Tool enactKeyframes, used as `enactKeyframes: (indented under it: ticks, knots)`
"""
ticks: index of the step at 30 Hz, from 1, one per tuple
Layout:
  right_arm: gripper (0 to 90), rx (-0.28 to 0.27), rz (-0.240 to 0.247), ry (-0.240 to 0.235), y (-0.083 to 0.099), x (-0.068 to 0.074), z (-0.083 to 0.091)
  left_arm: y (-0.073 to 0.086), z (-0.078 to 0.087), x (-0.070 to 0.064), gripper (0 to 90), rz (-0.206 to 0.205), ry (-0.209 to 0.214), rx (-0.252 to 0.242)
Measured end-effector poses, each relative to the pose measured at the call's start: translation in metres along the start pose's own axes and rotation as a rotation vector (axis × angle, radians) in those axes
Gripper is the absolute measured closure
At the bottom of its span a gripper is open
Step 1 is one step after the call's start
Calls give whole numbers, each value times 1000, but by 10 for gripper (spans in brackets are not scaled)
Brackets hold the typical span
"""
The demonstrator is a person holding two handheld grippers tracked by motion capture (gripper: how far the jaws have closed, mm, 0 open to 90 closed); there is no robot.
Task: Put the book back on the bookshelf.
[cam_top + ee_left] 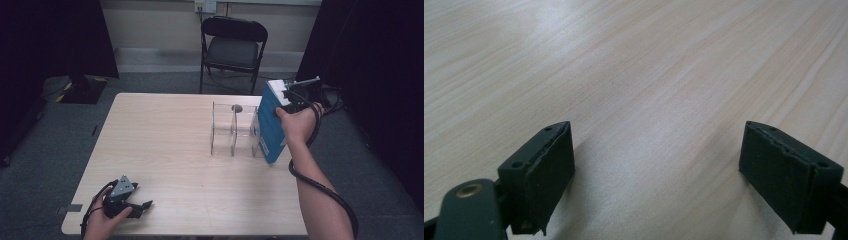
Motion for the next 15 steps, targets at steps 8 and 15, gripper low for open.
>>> enactKeyframes:
  ticks: [8, 15]
  knots:
    - [618, -2, -3, -2, 4, -1, -6, 0, 0, 0, 142, 0, 0, 0]
    - [618, -7, -8, -2, 3, -1, -7, 0, 0, 0, 142, -6, 1, 0]
Point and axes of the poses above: each handheld gripper's, and its own axes: z roughly backward along the jaws, y roughly out of its underside, x roughly to its left, the point moved 5 cm from there along -z, roughly forward along the jaws, and after that the axes turned 6 degrees about -z, right-handed, at the moved point
